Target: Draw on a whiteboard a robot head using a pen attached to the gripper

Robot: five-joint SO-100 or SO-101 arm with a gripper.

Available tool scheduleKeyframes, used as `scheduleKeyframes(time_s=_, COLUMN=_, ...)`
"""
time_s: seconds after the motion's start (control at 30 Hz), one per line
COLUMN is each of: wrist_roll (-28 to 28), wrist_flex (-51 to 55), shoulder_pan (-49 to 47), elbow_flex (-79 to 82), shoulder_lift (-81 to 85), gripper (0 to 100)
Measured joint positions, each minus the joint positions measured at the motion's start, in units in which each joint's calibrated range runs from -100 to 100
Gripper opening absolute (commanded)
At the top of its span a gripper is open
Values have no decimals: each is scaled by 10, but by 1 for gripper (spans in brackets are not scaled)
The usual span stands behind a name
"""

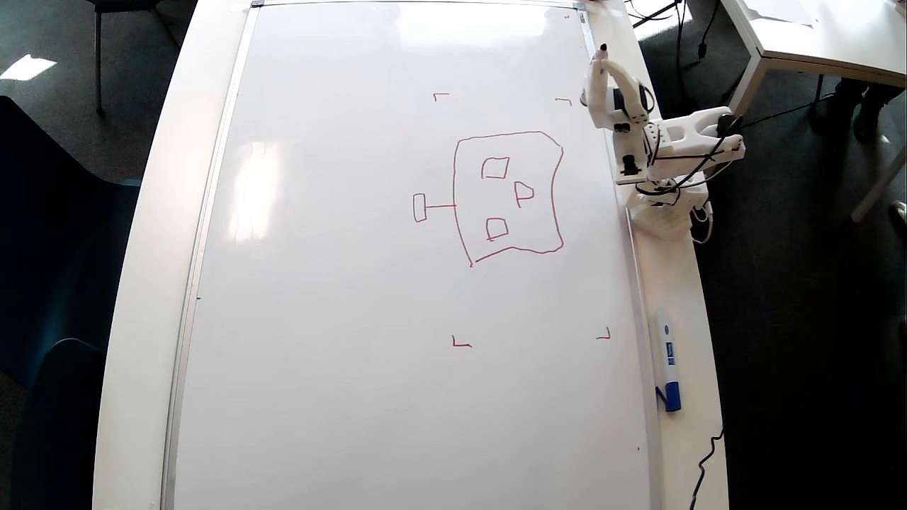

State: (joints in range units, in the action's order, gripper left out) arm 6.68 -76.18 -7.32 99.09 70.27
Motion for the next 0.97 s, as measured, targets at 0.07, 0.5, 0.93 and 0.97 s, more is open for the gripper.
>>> scheduleKeyframes(time_s=0.07, wrist_roll=0, wrist_flex=0, shoulder_pan=1, elbow_flex=0, shoulder_lift=-2, gripper=1)
scheduleKeyframes(time_s=0.5, wrist_roll=0, wrist_flex=0, shoulder_pan=0, elbow_flex=0, shoulder_lift=-1, gripper=1)
scheduleKeyframes(time_s=0.93, wrist_roll=0, wrist_flex=0, shoulder_pan=5, elbow_flex=0, shoulder_lift=-1, gripper=1)
scheduleKeyframes(time_s=0.97, wrist_roll=0, wrist_flex=0, shoulder_pan=5, elbow_flex=0, shoulder_lift=-1, gripper=1)
